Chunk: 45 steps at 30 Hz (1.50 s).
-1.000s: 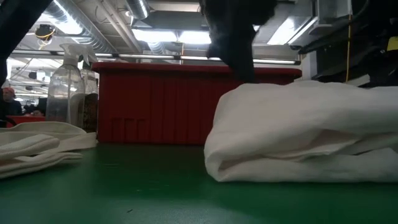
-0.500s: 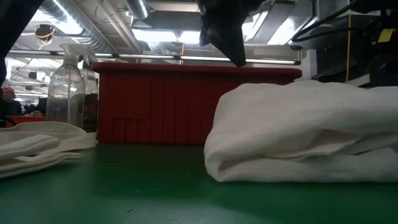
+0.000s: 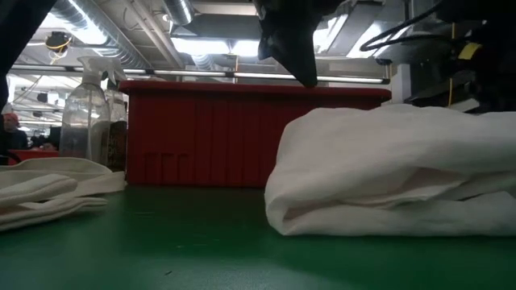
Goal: Fold Laundry from Bin
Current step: Fold the white polo shirt
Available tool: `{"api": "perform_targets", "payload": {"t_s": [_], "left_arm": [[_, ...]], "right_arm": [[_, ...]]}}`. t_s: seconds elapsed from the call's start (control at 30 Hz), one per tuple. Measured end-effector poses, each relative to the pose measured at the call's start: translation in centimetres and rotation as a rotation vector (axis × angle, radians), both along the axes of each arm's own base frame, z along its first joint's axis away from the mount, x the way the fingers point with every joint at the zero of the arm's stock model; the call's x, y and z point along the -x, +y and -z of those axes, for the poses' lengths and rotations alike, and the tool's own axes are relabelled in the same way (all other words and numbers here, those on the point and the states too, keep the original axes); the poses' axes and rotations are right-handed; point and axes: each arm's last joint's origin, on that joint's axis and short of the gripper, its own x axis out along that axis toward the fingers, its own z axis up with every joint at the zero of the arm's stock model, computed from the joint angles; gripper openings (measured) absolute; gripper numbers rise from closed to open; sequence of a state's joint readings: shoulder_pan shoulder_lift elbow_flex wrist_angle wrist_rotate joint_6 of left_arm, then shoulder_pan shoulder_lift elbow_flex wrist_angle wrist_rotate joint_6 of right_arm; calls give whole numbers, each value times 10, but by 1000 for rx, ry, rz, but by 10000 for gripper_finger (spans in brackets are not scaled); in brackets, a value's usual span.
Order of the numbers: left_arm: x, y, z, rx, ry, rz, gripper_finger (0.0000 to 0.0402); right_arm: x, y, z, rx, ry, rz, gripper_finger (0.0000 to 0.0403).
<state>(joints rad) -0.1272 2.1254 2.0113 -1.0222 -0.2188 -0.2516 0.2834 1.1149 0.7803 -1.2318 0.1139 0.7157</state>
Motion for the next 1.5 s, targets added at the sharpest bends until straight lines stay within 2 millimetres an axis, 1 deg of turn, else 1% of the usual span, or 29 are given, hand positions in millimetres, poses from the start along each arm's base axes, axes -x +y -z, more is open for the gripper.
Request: {"api": "perform_targets", "payload": {"t_s": [0.1, 0.17, 0.3, 0.43, 0.57, 0.73, 0.8, 0.87, 0.93, 1.0, 1.1, 1.13, 1.17, 1.3, 1.4, 1.5], "left_arm": [[0, 0, 0, 0, 0, 0, 11], [0, 0, 0, 0, 0, 0, 11], [0, -1, 0, 0, 0, 3, 11], [0, -2, 0, 0, 0, 5, 11], [0, -2, 0, 0, 2, 5, 11], [3, -3, 1, 9, 31, 13, 11], [5, -3, 2, 8, 52, 15, 11], [7, -4, 3, 6, 71, 19, 11], [8, -5, 3, 0, 92, 32, 11], [10, -6, 4, -8, 113, 48, 11], [12, -9, 5, 6, 126, 62, 11], [12, -11, 5, 19, 127, 71, 11], [12, -12, 5, 36, 128, 80, 11], [13, -23, 4, 80, 125, 119, 11], [11, -33, 3, 84, 88, 141, 11], [7, -40, 4, 76, 41, 159, 11]], "right_arm": [[-5, -10, 0, -10, -21, 13, 197], [-8, -16, 1, -49, -31, 44, 194], [-8, -26, 7, -151, -14, 95, 194], [-7, -33, 11, -162, -8, 119, 194], [-10, -36, 14, -225, -38, 90, 193], [-14, -33, 22, -344, -91, 68, 193], [-14, -32, 24, -383, -87, 65, 191], [-13, -31, 25, -412, -79, 64, 178], [-13, -30, 24, -432, -78, 62, 153], [-13, -30, 24, -449, -76, 61, 115], [-13, -29, 24, -474, -75, 59, 39], [-13, -29, 24, -480, -74, 59, 20], [-13, -29, 24, -484, -73, 62, 12], [-10, -28, 24, -513, -38, 81, 16], [-5, -28, 24, -517, 12, 94, 4], [1, -28, 24, -513, 79, 116, 8]]}}
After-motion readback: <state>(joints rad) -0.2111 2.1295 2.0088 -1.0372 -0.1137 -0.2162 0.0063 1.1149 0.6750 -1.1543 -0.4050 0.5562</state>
